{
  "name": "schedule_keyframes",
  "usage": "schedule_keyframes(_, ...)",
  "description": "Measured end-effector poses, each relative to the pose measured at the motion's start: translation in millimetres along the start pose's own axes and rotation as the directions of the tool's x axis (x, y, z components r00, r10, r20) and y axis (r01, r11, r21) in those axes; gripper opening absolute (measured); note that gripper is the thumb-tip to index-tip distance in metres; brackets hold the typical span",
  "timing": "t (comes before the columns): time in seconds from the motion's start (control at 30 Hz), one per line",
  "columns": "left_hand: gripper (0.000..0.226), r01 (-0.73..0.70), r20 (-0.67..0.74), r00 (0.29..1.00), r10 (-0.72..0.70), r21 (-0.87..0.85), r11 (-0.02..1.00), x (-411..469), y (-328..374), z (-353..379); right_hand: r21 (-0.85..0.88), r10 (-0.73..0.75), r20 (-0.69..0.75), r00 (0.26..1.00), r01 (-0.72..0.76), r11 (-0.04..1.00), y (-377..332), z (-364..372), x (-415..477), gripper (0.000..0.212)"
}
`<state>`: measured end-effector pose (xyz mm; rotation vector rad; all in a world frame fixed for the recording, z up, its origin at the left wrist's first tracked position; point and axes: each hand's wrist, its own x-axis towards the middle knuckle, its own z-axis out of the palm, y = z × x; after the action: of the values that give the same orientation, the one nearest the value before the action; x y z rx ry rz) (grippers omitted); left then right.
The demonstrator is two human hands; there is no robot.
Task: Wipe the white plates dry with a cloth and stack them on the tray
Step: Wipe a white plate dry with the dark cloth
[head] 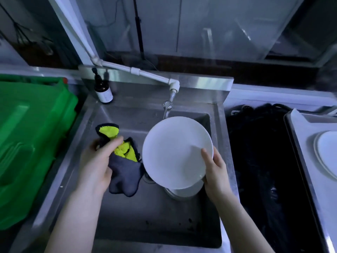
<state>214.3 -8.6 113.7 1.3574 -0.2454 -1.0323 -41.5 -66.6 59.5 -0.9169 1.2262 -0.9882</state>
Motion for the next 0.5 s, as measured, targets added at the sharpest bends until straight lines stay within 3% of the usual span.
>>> schedule_keyframes(0.1,0.038,-0.356,0.010,0.933,0.359,0.149,0.922,-43,23,26,0.016,-0.052,0.014,0.999,0.052,0.999,-15,4,-20,0.023)
schedule_keyframes(0.17,0.041,-0.495,0.239,0.867,0.436,0.330,0.804,-67,18,44,0.052,-0.075,0.014,0.997,0.074,0.996,-24,12,-31,0.024)
schedule_keyframes(0.23,0.045,-0.607,0.567,0.768,0.297,0.499,0.618,-85,1,54,0.104,-0.099,0.010,0.995,0.098,0.990,-33,20,-40,0.028)
schedule_keyframes(0.3,0.046,-0.804,0.772,0.592,0.231,0.548,0.230,-89,-9,48,0.170,-0.111,0.007,0.994,0.108,0.979,-40,23,-47,0.028)
schedule_keyframes(0.33,0.045,-0.853,0.826,0.521,0.213,0.514,0.092,-87,-7,42,0.215,-0.098,0.000,0.995,0.096,0.972,-43,23,-50,0.025)
schedule_keyframes(0.37,0.044,-0.872,0.856,0.487,0.174,0.488,0.039,-85,0,38,0.257,-0.080,-0.007,0.997,0.079,0.963,-47,22,-53,0.024)
schedule_keyframes(0.5,0.048,-0.903,0.903,0.430,-0.016,0.430,-0.001,-77,27,29,0.299,-0.051,-0.044,0.998,0.061,0.952,-60,25,-58,0.025)
